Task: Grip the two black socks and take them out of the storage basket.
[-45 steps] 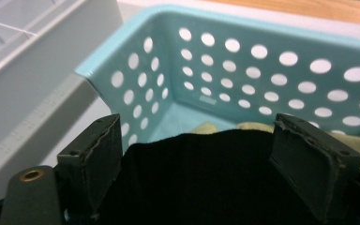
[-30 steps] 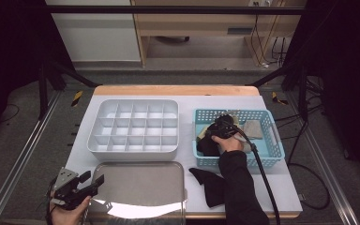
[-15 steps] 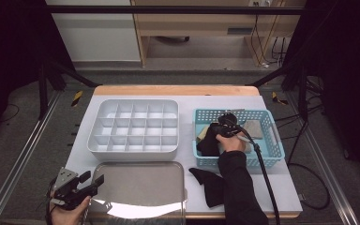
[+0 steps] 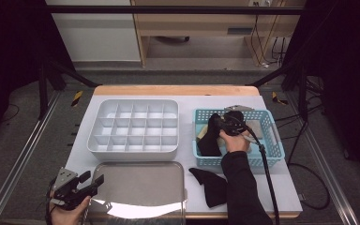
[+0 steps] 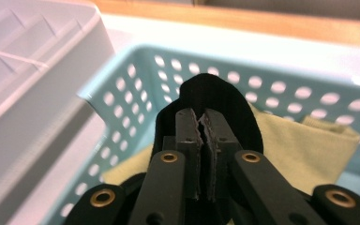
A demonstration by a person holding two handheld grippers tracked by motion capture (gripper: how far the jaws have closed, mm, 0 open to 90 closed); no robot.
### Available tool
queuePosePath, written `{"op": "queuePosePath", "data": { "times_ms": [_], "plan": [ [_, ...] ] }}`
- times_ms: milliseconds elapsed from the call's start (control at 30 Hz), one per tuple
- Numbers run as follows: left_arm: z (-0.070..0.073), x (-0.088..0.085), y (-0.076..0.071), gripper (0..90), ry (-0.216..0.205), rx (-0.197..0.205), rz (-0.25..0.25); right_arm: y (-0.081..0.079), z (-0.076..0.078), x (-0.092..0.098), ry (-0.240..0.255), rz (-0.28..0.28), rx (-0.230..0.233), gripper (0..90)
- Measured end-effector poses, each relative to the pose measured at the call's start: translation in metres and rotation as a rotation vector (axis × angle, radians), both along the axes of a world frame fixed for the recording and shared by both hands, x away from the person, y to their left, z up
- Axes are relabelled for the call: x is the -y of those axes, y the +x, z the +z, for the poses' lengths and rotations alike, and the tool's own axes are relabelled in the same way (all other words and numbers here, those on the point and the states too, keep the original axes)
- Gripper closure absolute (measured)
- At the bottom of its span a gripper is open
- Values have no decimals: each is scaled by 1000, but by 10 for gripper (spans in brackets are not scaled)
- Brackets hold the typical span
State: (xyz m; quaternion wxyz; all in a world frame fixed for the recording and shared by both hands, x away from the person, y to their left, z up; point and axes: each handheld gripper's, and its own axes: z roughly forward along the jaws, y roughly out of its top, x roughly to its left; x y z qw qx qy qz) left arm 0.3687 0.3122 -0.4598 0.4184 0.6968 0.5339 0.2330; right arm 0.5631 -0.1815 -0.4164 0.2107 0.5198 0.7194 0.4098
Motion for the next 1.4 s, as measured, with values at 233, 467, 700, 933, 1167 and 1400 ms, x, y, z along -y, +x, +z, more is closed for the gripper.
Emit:
{"op": "queuePosePath", "data": {
  "times_ms": [233,467,700,933,1167,1400],
  "plan": [
    [0,0,0,402,0,0,1,-13,20,11,65,19,73,860],
    [0,1,0,402,3,-4,0,-29,34,26,99,22,138,860],
    [0,2,0,402,4,-4,-1,-43,47,35,143,40,189,859],
    [-1,3,1,403,9,-8,-3,-40,44,38,122,37,170,858],
    [-1,3,1,402,11,-8,-6,-22,25,34,37,6,114,854],
    [-1,1,1,402,5,-8,-2,1,-13,36,-70,-52,-24,833]
  ]
}}
